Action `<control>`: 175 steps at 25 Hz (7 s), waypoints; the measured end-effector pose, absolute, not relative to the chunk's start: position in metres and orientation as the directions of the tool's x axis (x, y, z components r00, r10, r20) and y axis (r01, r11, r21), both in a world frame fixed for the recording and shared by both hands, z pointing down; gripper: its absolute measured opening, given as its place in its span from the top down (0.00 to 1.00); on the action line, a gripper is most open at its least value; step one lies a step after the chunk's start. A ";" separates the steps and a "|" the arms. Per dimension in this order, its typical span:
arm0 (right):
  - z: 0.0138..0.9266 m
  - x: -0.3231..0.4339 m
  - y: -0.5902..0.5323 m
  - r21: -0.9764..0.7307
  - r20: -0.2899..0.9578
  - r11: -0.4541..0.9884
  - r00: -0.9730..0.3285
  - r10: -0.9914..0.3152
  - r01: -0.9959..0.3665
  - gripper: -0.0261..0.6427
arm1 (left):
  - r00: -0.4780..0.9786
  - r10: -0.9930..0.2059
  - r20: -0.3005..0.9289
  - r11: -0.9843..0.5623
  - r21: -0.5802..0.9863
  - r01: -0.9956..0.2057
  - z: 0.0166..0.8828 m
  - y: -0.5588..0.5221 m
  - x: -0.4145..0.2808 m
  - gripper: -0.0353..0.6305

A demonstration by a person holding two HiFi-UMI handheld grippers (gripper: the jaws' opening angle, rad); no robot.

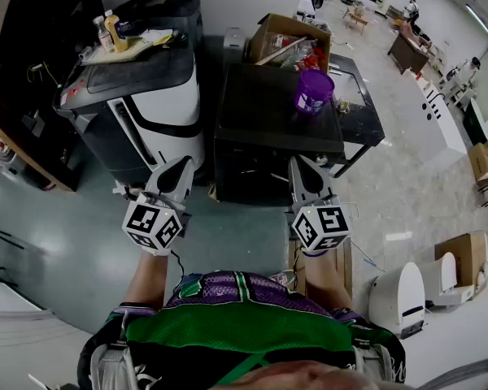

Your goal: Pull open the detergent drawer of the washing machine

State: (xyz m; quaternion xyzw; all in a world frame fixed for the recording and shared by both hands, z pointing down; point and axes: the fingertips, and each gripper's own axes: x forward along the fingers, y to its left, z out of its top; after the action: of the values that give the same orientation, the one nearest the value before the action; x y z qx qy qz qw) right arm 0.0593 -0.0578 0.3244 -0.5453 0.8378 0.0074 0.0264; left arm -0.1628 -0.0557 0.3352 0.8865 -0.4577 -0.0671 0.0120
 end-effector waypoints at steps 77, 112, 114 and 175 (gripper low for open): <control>0.317 0.152 -0.165 -0.009 -0.043 0.496 -0.495 -0.868 -0.868 0.96 | 0.758 -0.653 -0.001 -0.699 0.387 -0.601 0.427 -0.186 0.003 0.52; 0.393 0.126 -0.237 0.024 0.128 0.403 -0.397 -0.909 -0.915 0.96 | 0.836 -0.534 0.127 -0.499 0.751 -0.433 0.729 -0.301 -0.017 0.53; 0.395 0.127 -0.237 0.026 0.134 0.390 -0.383 -0.914 -0.921 0.96 | 0.834 -0.538 0.124 -0.479 0.769 -0.424 0.739 -0.309 -0.018 0.53; 0.414 0.130 -0.201 0.014 0.166 0.385 -0.377 -0.911 -0.923 0.96 | 0.671 -0.739 0.055 -0.095 0.978 -0.184 0.756 -0.346 -0.031 0.27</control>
State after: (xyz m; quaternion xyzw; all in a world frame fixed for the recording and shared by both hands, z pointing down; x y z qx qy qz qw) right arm 0.1298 -0.2015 0.4143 -0.5532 0.8289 -0.0404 -0.0732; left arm -0.0308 -0.3458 0.7561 0.7011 -0.3293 -0.2365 0.5866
